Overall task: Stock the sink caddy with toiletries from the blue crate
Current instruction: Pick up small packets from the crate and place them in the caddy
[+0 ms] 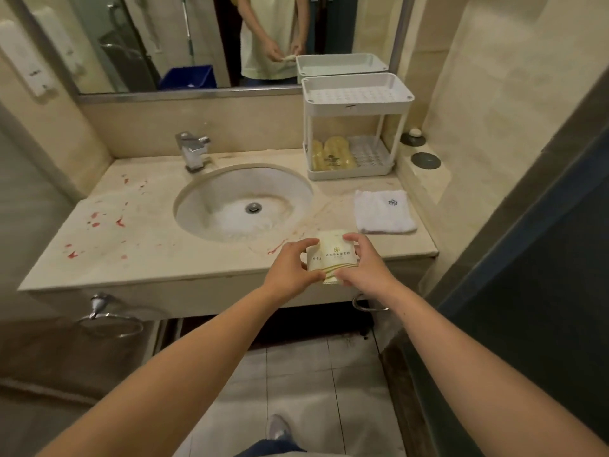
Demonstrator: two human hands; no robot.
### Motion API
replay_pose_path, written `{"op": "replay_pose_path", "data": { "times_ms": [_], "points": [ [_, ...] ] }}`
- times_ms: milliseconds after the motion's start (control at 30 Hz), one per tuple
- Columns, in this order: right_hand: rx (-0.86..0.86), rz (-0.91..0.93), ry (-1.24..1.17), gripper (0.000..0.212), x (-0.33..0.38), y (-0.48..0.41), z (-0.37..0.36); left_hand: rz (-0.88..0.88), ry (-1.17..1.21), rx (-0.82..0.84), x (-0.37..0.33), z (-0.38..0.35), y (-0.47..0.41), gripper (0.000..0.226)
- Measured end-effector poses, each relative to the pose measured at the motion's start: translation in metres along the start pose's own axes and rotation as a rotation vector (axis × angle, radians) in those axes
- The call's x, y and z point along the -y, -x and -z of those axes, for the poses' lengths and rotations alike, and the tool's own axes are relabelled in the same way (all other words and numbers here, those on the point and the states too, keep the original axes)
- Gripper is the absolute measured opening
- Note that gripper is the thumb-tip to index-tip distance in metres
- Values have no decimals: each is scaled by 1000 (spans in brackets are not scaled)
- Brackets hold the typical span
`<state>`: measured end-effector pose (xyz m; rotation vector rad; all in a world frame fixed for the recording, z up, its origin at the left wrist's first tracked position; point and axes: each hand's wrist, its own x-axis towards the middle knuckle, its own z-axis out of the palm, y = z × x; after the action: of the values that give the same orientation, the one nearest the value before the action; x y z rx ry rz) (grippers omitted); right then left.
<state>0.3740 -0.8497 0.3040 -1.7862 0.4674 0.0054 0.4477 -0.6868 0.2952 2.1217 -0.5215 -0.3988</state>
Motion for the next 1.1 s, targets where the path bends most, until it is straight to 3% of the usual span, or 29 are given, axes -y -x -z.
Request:
{"op": "replay_pose_path", "data": {
  "times_ms": [467,1100],
  "points": [
    [-86,-11,-70,72,5,-117,28,-48,-47,36,-13,0,-128,66],
    [-213,19,-81,69,7,-381,131,48,112,-37,-38,-62,-400,55]
  ]
}}
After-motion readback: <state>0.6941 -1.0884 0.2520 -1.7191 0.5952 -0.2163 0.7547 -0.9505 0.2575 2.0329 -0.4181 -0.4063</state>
